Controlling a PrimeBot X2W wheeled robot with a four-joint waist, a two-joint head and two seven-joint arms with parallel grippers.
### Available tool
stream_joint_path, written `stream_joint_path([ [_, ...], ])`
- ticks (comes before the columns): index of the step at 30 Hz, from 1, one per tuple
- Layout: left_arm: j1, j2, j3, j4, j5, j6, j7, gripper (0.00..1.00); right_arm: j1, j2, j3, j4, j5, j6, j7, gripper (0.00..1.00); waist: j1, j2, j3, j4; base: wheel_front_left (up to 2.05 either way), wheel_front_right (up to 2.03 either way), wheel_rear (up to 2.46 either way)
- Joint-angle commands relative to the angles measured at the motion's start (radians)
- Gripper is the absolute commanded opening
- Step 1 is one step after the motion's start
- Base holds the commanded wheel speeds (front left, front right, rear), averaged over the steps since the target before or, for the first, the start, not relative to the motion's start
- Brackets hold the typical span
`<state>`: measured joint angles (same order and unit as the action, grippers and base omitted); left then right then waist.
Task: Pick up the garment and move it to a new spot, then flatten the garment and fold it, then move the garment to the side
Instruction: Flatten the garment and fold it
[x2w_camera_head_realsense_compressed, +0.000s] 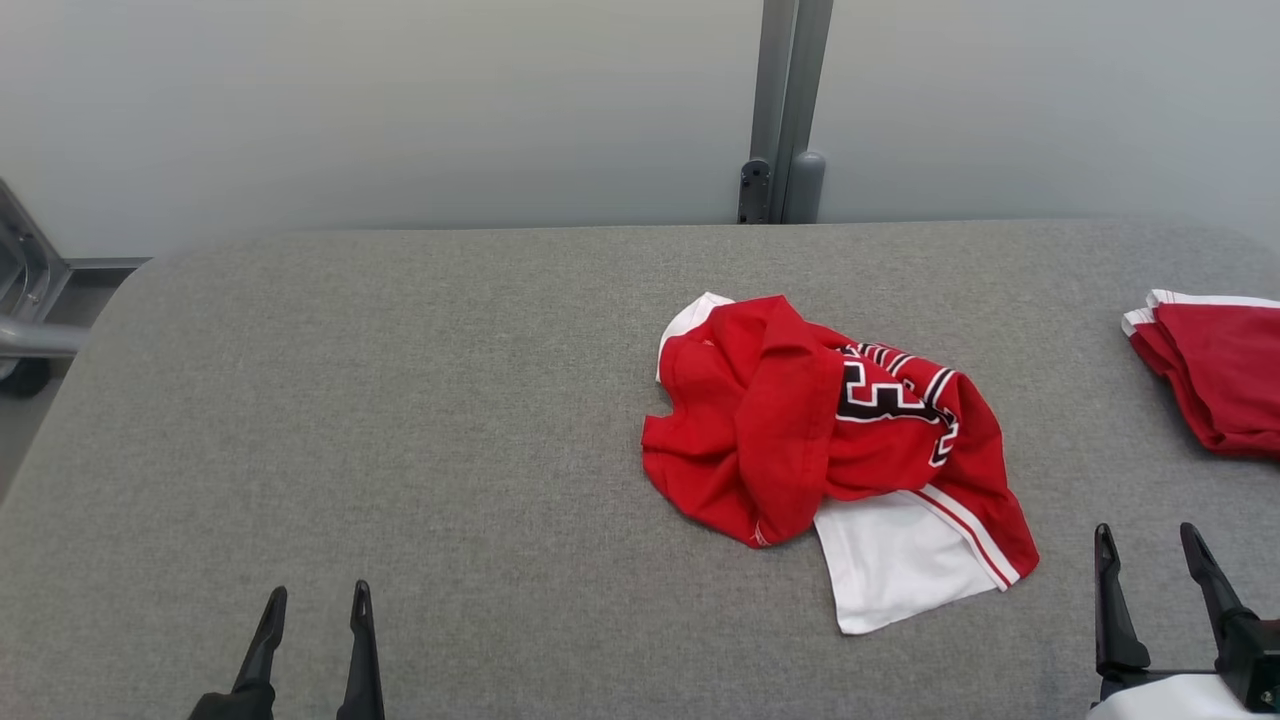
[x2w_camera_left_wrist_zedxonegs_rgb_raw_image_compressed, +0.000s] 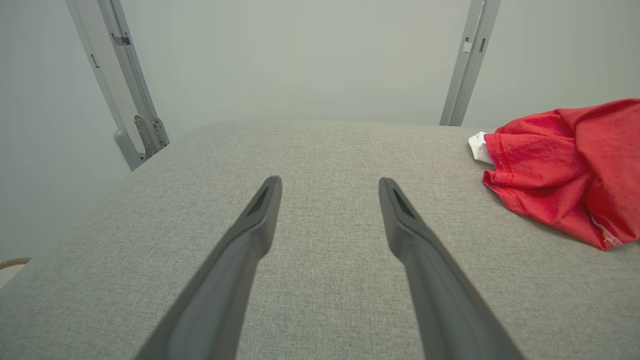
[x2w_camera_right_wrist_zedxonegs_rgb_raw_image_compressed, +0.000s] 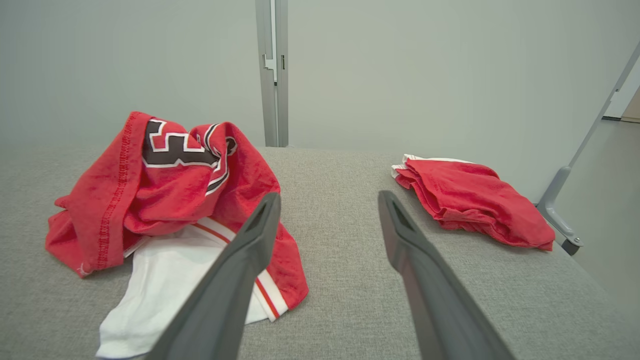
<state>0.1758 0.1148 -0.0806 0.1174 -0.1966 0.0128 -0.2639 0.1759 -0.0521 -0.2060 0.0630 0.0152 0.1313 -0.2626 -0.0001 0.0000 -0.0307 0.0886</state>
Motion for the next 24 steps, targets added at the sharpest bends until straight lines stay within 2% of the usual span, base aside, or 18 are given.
stream_joint_path([
  [1, 0.012, -0.009, 0.015, 0.005, 0.013, -0.013, 0.0, 1.0, -0.009, 0.0, 0.0, 0.003, 0.003, -0.001, -0.003, 1.0, 0.0001, 0.0, 0.0, 0.001, 0.0, 0.0, 0.0],
  [10, 0.0, -0.044, 0.077, 0.024, 0.065, -0.068, 0.0, 1.0, -0.02, 0.001, 0.003, 0.009, 0.018, -0.001, -0.003, 1.0, 0.0001, 0.0, -0.002, 0.002, 0.0, 0.0, 0.0],
  [15, -0.038, -0.057, 0.06, -0.01, 0.077, -0.081, 0.0, 1.0, -0.036, 0.001, 0.009, 0.001, 0.018, -0.001, -0.003, 1.0, 0.0001, 0.0, 0.014, -0.017, 0.0, 0.0, 0.0],
  [18, -0.065, -0.063, -0.022, -0.044, 0.077, -0.089, 0.0, 1.0, -0.051, 0.0, 0.019, -0.008, 0.014, -0.001, -0.003, 1.0, 0.0001, 0.0, 0.031, -0.044, 0.0, 0.0, 0.0],
  [24, -0.154, -0.062, -0.301, -0.036, 0.017, -0.09, 0.0, 1.0, -0.094, 0.0, 0.032, -0.032, 0.024, -0.001, -0.003, 1.0, 0.0001, 0.0, 0.091, -0.124, 0.0, 0.0, 0.0],
])
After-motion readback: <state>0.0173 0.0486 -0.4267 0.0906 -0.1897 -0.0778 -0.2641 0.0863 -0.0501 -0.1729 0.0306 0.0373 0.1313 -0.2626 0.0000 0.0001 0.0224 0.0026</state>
